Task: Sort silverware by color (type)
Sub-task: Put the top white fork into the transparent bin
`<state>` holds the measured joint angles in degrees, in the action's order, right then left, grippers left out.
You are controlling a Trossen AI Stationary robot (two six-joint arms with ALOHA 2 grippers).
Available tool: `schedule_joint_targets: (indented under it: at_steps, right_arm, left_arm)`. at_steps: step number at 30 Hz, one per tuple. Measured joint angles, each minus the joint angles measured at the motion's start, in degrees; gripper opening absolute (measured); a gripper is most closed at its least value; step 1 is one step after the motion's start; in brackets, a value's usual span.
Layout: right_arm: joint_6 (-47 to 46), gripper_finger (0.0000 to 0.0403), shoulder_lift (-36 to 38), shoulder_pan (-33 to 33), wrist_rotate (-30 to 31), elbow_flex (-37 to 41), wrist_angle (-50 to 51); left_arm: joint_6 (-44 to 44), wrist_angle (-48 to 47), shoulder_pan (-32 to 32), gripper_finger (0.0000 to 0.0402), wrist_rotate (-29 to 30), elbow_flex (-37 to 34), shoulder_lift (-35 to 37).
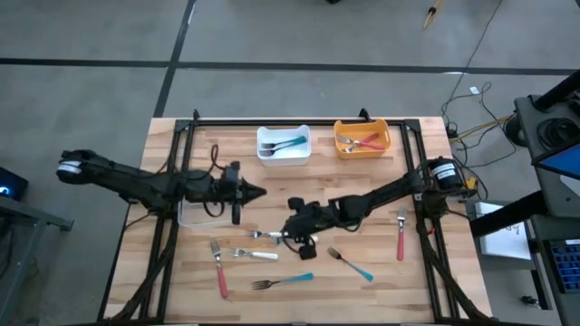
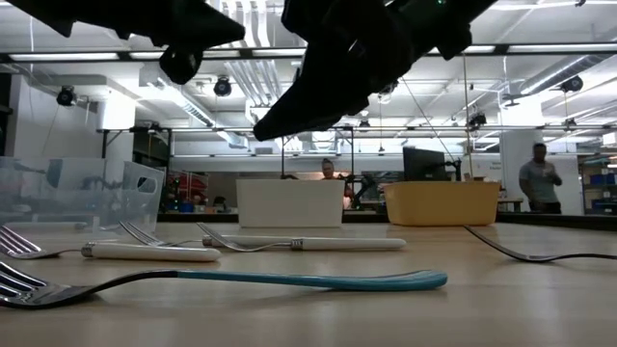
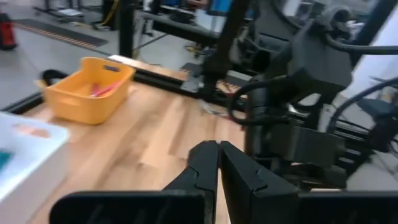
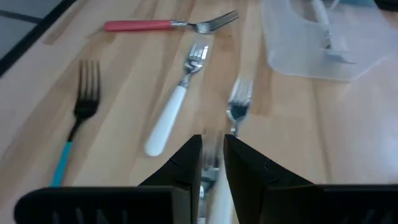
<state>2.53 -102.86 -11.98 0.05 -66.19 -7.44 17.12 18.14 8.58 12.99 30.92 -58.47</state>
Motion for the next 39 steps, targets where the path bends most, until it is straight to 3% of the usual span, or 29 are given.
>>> schedule_joint_targets:
  at_steps: [9,18,25,33,39]
  right_arm:
    - [-8.13,0.0059,-0.36,-3.62,0.15,0.15,0.76]
    - [-10.13,0.0059,-0.36,-5.62,0.56,0.15,0.72]
    - [-10.15,0.0059,-0.36,-5.93,4.12,0.2,0.7]
    - [-5.8,0.0059,-2.34,-5.69,14.82,0.39,-1.02]
    - [-5.12,0.0059,-9.14,-4.57,15.0,0.12,-7.98]
  left_arm:
    - [-0.05,7.33,5.15,0.0,-0.02,0.0,-8.58]
    - [-0.08,9.61,6.36,0.0,-0.03,0.15,-11.88]
    - [-3.02,9.6,6.33,0.0,-0.03,0.2,-11.45]
    - [-6.72,9.87,6.33,0.0,0.01,0.22,-11.22]
    - [-9.48,10.42,6.31,0.0,0.12,0.28,-11.13]
